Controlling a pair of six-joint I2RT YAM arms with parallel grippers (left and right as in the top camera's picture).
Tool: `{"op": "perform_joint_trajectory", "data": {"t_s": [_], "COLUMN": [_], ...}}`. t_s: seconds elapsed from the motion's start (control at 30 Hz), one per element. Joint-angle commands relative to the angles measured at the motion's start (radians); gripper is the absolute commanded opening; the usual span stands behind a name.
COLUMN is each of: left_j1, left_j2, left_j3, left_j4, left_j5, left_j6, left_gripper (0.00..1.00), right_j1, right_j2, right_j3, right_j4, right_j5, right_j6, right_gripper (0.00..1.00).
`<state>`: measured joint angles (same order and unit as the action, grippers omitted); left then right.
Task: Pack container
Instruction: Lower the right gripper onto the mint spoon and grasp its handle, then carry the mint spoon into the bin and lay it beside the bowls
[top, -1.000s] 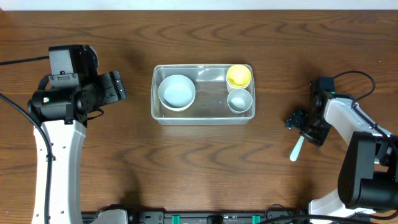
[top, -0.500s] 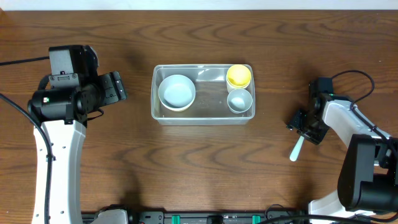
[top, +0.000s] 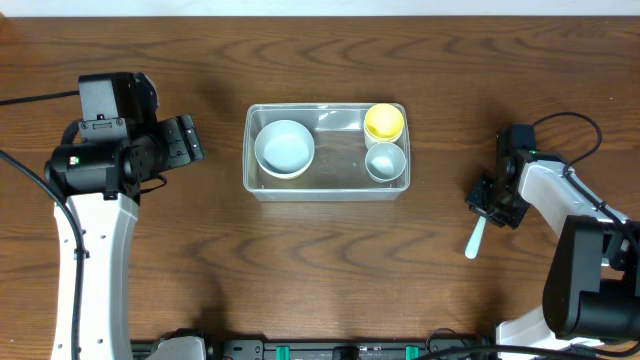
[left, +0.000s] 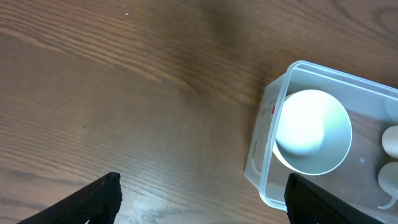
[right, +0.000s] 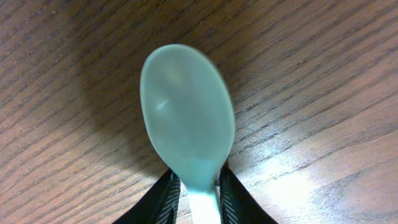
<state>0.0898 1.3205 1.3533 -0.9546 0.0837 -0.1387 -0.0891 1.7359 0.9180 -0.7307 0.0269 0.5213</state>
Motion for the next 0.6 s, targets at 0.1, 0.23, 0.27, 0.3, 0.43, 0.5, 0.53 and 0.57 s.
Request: {"op": "perform_joint_trajectory", "data": {"t_s": [0.1,0.23,0.27,0.3,0.43,0.5,0.53,0.57], "left_j1": [0.005,0.005,0.005,0.005,0.005,0.005,0.005,0.005], "left_j2": [0.008,0.008,0.008,0.008,0.008,0.008,0.008,0.008], "left_j3": [-0.008,-0.008,-0.008,-0.008,-0.008,-0.008,-0.008,-0.008], "left_j4": [-0.003,-0.003,-0.003,-0.003,-0.004,-0.006,-0.007,-0.008], "left_j5": [0.010,0.010,0.010,0.010,0.010,0.010,0.010,0.010], "left_j6": [-0.013,-0.013,-0.013,-0.013,-0.013,-0.013,-0.013,-0.013], "left_gripper": [0.84,0.84,0.84,0.84,0.84,0.84,0.84,0.84], "right_j1": [0.004,0.004,0.004,0.004,0.004,0.005,0.005,0.005], "right_j2": [0.083,0.083,0.082,0.082,0.081,0.074,0.068,0.057], "right_j3": [-0.069,-0.069,-0.069,-0.069,-0.063,-0.043,-0.030,-0.010], "right_j4": [0.006,0.006,0.006,0.006,0.010,0.004,-0.003,-0.016], "right_j5": [0.006,0.006,0.006,0.007,0.008,0.008,0.008,0.011], "right_j6": [0.000,0.000,0.000,0.000,0.000,-0.029,-0.041,-0.051], "right_gripper": [0.18,0.12,0.10,0.08,0.01,0.01,0.01,0.01]}}
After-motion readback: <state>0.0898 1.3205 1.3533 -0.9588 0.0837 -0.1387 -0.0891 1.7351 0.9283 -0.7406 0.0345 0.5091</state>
